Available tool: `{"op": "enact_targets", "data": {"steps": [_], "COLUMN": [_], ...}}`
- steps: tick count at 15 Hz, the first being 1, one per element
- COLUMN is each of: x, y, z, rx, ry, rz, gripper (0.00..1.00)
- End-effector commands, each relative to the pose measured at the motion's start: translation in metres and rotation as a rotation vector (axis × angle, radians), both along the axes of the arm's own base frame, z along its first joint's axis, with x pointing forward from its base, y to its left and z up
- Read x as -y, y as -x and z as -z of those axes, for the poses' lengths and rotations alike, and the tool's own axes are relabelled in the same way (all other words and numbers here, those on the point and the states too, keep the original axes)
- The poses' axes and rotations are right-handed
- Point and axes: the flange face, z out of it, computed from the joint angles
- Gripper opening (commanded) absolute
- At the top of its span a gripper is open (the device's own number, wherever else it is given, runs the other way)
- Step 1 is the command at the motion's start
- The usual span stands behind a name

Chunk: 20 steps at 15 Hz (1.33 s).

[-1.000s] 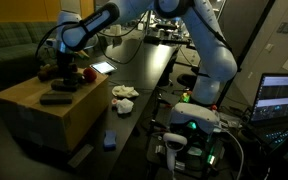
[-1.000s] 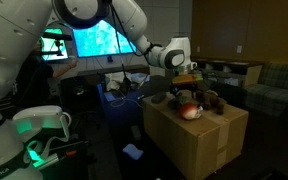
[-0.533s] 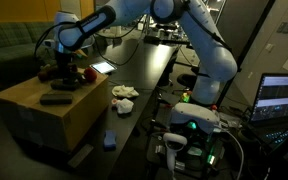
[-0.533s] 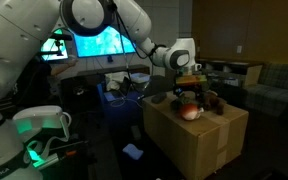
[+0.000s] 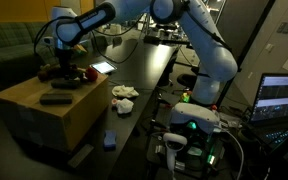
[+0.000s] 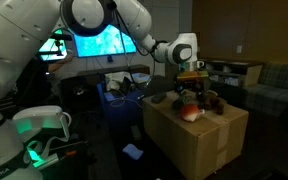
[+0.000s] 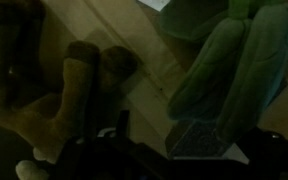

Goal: Place the plastic and the towel from the box onto the table. Move the brown and red toys onto the box. Transfer the black object on the right of the box to the table. Put the blue object from the table onto the box. Pick up the black object from the box and position it on the table. Lastly, take the black object from the left side of the table and place it on the box.

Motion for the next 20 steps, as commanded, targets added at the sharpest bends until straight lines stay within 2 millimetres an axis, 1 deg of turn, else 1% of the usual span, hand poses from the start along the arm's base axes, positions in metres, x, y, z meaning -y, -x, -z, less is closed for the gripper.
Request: {"op": "enact_targets", "data": {"steps": [1, 5, 12, 16, 20], "x": [-0.004, -0.011, -0.028, -0.027, -0.023], "y": [0.000, 0.001, 0.003, 0.002, 0.002], "z": [-0.022, -0.016, -0.003, 0.007, 0.022], "rx": [-0.042, -0.091, -0.070, -0.078, -0.086], "ry": [0.017, 0.011, -0.038, -0.044, -0.042], "rz": [0.047, 0.127, 0.224, 0.265, 0.287], "gripper": [1.00, 1.00, 1.00, 1.00, 1.00]}}
